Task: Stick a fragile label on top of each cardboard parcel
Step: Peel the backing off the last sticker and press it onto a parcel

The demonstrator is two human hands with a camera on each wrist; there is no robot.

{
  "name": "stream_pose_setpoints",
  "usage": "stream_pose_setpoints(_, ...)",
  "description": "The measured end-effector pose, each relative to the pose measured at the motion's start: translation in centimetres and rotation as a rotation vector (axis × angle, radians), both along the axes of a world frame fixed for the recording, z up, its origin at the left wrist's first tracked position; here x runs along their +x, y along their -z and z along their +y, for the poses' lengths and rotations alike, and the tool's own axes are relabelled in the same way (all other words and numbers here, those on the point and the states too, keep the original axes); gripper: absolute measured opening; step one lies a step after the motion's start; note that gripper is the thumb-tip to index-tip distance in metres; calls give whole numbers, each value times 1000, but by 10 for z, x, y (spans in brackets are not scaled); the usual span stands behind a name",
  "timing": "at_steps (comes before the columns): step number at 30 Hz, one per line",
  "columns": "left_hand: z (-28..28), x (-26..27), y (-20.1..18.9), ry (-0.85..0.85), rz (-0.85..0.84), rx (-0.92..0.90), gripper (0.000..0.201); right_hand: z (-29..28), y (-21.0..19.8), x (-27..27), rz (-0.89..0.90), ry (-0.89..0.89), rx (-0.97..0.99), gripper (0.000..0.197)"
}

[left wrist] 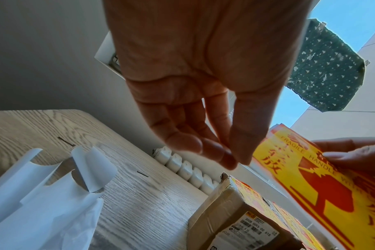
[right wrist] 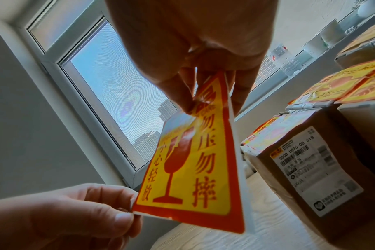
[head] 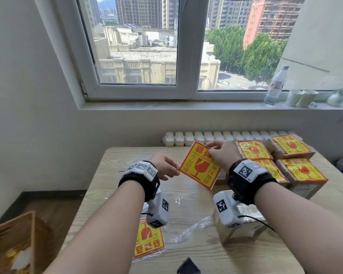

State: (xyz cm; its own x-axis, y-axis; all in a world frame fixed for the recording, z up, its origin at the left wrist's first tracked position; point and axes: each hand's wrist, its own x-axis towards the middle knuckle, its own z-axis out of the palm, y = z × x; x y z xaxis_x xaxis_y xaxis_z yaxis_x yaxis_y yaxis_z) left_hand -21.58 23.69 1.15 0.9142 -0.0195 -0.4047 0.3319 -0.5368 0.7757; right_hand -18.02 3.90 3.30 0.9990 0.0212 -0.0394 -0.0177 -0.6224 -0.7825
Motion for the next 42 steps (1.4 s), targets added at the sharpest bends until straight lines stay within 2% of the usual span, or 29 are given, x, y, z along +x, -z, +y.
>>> stream_pose_setpoints(16,-6,-9,-7,-30,7,-76,8,-11,6,7,26,-22,-18,15)
stream_pose_setpoints(18,-5,-9,-7,-48,2,-97,7,-11,7,8,34,-21,-83,16)
stream_pose_setpoints(21,-5,-8,-8,-80,-3,-143,8,-11,9,8,-92,-87,-264,36)
stream_pose_setpoints(23,-7,-7,-9,-92,-9,-167,10,-5,10,4,-114,-211,-163,34)
stream_pose_setpoints(25,-9,-6,-9,-98,-14,-184,11,2,14,-2,-34,-345,-33,31)
stream_pose_setpoints(28,-12,-7,-9,-84,-18,-200,9,12,20,-5,8,-447,-5,32)
stream_pose_setpoints(36,-12,-3,-8,-56,-4,-228,10,13,24,-3,107,-431,99,17)
stream_pose_setpoints(42,-13,5,-10,-94,20,-335,17,14,24,-1,85,-360,150,14)
